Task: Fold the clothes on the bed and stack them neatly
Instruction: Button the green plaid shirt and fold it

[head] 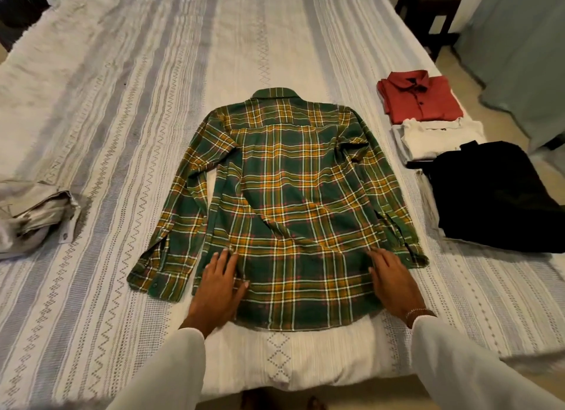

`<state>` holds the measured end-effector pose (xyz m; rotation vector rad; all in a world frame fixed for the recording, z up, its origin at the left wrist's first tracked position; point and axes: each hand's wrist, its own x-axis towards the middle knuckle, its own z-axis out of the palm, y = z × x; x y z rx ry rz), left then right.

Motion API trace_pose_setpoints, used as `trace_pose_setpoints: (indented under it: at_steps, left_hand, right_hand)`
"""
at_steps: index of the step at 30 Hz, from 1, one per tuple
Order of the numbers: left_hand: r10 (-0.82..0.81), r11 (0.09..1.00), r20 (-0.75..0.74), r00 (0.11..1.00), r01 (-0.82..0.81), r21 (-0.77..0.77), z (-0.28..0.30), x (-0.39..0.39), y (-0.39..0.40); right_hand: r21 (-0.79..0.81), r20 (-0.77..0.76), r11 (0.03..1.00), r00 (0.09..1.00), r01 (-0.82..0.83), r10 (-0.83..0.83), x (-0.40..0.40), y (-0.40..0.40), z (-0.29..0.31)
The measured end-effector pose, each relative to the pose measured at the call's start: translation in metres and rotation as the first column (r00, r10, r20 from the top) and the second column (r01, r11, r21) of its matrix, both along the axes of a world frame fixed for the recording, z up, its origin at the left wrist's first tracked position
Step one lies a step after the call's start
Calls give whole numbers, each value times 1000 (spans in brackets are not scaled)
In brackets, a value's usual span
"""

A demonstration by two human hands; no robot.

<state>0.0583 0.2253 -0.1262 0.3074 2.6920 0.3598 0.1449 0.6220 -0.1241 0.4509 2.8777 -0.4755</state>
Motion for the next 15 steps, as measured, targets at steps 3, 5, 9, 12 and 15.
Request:
trace_pose_setpoints:
  at_steps: [3, 5, 9, 12, 15]
  left_hand:
    - [-19, 1000, 49, 999, 19, -3, -8, 4, -6]
    - [-5, 999, 69, 998, 8, -47, -2, 3, 1]
    - [8, 985, -41, 999, -15, -170, 27, -13, 29]
    - [-115, 982, -60, 992, 104, -159, 41, -33, 52]
    - [-186, 977, -74, 980, 176, -123, 43, -63, 74]
  right_hand:
    - [6, 132, 999, 991, -41, 40, 3, 10, -5]
    - [-16, 48, 1000, 999, 24, -24, 2, 7, -5]
    - [-36, -206, 984, 962, 175, -179, -20, 3, 6]
    - [-96, -145, 939, 929, 329, -340, -49, 17, 16]
    - [-130, -36, 890, 895, 438, -446, -80, 41, 17]
